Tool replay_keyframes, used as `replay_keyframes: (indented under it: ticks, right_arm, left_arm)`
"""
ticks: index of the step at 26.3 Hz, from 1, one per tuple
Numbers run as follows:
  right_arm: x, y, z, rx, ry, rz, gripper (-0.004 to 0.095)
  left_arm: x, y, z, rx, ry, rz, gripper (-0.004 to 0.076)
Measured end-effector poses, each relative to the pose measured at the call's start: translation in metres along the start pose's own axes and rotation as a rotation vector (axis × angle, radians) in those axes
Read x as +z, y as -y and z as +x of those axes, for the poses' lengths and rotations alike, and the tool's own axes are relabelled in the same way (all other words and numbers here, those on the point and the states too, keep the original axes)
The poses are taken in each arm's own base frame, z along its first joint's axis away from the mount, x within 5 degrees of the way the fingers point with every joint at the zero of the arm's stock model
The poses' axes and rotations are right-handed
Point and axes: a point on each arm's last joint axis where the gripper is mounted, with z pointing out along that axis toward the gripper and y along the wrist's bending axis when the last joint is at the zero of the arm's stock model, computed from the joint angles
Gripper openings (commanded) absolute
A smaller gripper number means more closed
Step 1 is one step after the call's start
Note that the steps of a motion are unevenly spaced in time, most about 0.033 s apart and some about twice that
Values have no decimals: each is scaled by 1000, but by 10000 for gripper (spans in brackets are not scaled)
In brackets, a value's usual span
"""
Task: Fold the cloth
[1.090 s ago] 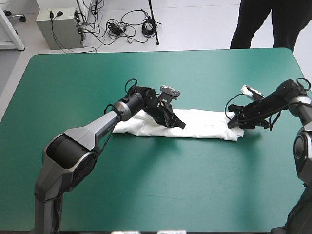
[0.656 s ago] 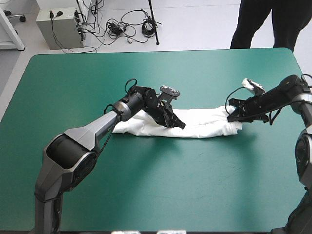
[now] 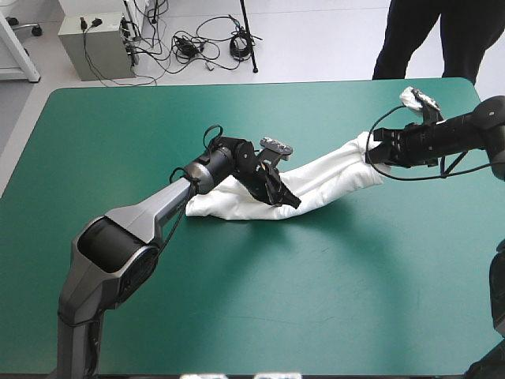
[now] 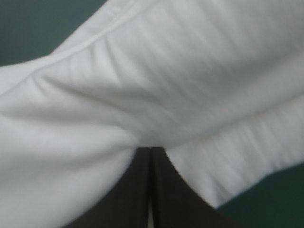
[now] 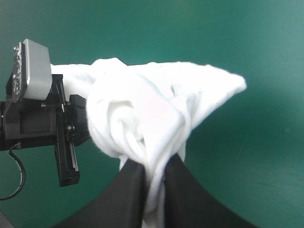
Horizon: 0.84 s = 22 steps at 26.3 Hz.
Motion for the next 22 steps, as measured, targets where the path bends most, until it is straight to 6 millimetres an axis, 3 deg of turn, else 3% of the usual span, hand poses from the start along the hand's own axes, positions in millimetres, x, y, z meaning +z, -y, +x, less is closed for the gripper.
replay_keyframes:
  ticks: [3, 6, 10, 17, 22]
  right_arm:
    - [0, -1, -1, 3, 9, -7, -17]
    - [3, -9, -2, 5, 18, -46, -16]
    - [19, -33, 1, -31, -14, -102, -16]
    - [59, -88, 12, -107, -30, -157, -16]
    - [96, -117, 15, -136, -40, -189, -14]
  left_arm:
    - [-28, 1, -10, 55, 2, -66, -9]
    - [-99, 10, -14, 111, 72, -190, -9]
    - [-168, 23, -4, 135, 148, -264, -9]
    - [-297, 57, 41, 153, 384, -303, -9]
    - [-352, 69, 77, 129, 482, -339, -9]
